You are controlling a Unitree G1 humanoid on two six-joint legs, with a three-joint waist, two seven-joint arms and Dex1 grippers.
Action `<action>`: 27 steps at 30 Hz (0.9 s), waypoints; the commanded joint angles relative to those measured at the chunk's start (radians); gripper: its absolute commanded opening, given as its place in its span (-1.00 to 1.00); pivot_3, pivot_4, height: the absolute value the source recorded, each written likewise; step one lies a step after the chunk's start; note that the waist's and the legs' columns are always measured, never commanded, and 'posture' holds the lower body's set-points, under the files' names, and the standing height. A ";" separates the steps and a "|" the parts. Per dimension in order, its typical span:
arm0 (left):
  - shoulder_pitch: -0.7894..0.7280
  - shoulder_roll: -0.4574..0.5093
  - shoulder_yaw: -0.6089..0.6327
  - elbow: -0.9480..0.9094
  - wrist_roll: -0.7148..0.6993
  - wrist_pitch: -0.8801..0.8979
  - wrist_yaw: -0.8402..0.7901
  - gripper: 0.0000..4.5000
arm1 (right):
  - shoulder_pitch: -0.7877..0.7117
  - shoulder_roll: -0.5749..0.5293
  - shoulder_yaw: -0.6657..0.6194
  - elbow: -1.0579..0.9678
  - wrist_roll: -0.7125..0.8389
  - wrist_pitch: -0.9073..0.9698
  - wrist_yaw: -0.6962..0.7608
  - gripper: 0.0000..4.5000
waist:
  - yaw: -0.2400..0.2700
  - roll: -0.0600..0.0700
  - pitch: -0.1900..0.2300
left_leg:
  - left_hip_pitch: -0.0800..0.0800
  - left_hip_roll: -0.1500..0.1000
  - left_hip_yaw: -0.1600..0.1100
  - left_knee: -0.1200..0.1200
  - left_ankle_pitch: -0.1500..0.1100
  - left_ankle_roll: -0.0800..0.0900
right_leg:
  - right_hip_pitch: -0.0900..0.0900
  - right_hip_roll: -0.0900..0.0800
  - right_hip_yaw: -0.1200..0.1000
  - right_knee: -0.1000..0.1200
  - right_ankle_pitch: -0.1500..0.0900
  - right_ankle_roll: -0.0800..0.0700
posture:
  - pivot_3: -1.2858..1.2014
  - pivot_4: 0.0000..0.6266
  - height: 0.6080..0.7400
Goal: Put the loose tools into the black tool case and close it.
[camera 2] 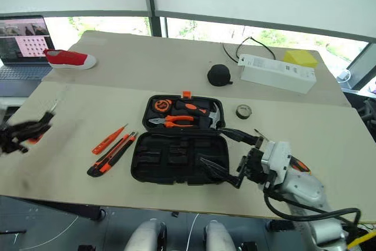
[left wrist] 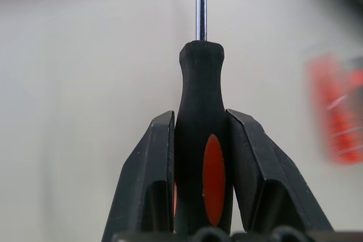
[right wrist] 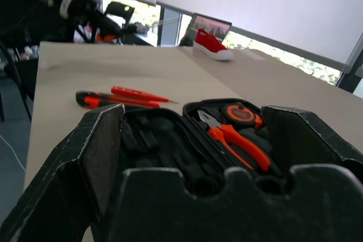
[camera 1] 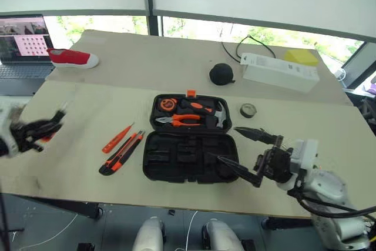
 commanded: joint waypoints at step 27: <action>-0.512 -0.407 -0.820 -0.072 0.569 0.018 -0.115 -0.61 | 0.090 -0.069 -0.157 0.075 0.008 0.028 0.077 1.00 | -0.009 0.010 0.003 | -0.008 0.000 -0.006 0.010 0.000 0.002 | -0.001 0.011 0.007 0.002 0.001 0.004 | 0.03 -0.52 1.00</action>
